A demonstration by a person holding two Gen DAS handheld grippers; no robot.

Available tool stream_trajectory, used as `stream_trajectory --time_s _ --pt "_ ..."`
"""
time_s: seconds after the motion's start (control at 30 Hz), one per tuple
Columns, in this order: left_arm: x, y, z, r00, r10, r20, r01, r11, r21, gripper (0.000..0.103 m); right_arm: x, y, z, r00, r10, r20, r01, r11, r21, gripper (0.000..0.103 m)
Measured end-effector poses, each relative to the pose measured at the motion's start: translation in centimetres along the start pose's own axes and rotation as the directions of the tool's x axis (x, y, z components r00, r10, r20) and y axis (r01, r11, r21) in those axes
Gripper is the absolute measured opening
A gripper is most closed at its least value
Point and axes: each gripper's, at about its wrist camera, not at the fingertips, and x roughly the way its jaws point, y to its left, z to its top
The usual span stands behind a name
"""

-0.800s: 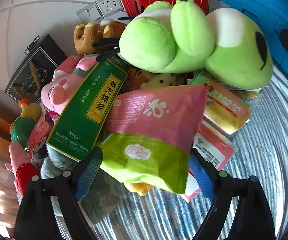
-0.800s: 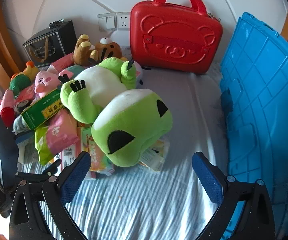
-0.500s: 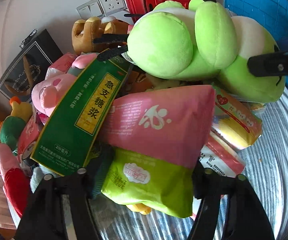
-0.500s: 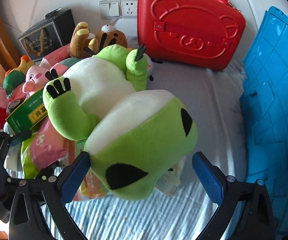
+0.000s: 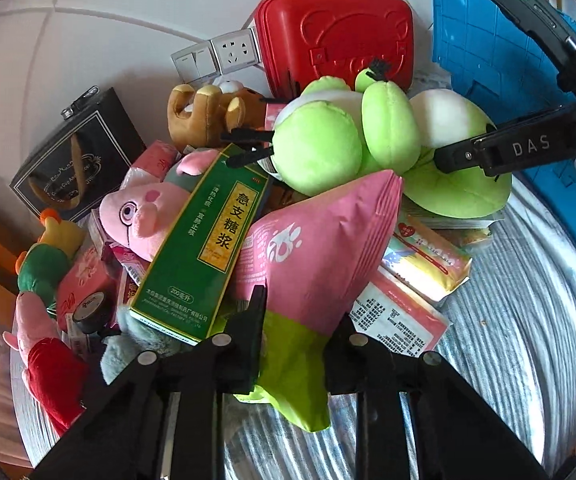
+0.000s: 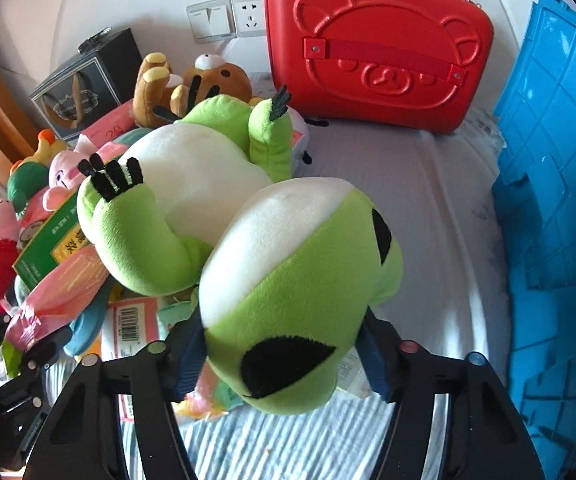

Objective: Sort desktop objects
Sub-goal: 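Grasp the green frog plush with the right tool while the left grasps the pink snack bag, then carry the frog plush and pink snack bag with both tools over the blue bin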

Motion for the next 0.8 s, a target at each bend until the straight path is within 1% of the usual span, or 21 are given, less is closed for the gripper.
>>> stream_trajectory --time_s 0.1,0.3,0.43,0.8 --pt "-1.1 0.4 0.1 1.000 0.003 0.018 -0.003 1.000 -0.011 0.018 -1.3 0.1 -0.5 1.000 0.008 -0.001 -0.008 1.000 0.000 0.058" --pt "-4.0 0.1 -0.1 0.999 0.002 0.055 -0.001 1.000 -0.016 0.017 -4.8 -0.4 -1.9 1.000 0.009 0.022 -0.009 1.000 0.012 0.054" --pt "-5.9 -0.2 -0.3 0.997 0.003 0.073 0.000 0.999 -0.039 0.016 -7.2 -0.6 -3.1 0.999 0.007 0.044 -0.008 1.000 0.012 0.052" --pt "-11.6 -0.4 -1.1 0.991 0.023 0.135 -0.012 0.997 -0.081 0.015 -13.6 -1.2 -6.2 0.993 0.025 0.115 -0.026 1.000 0.011 0.050"
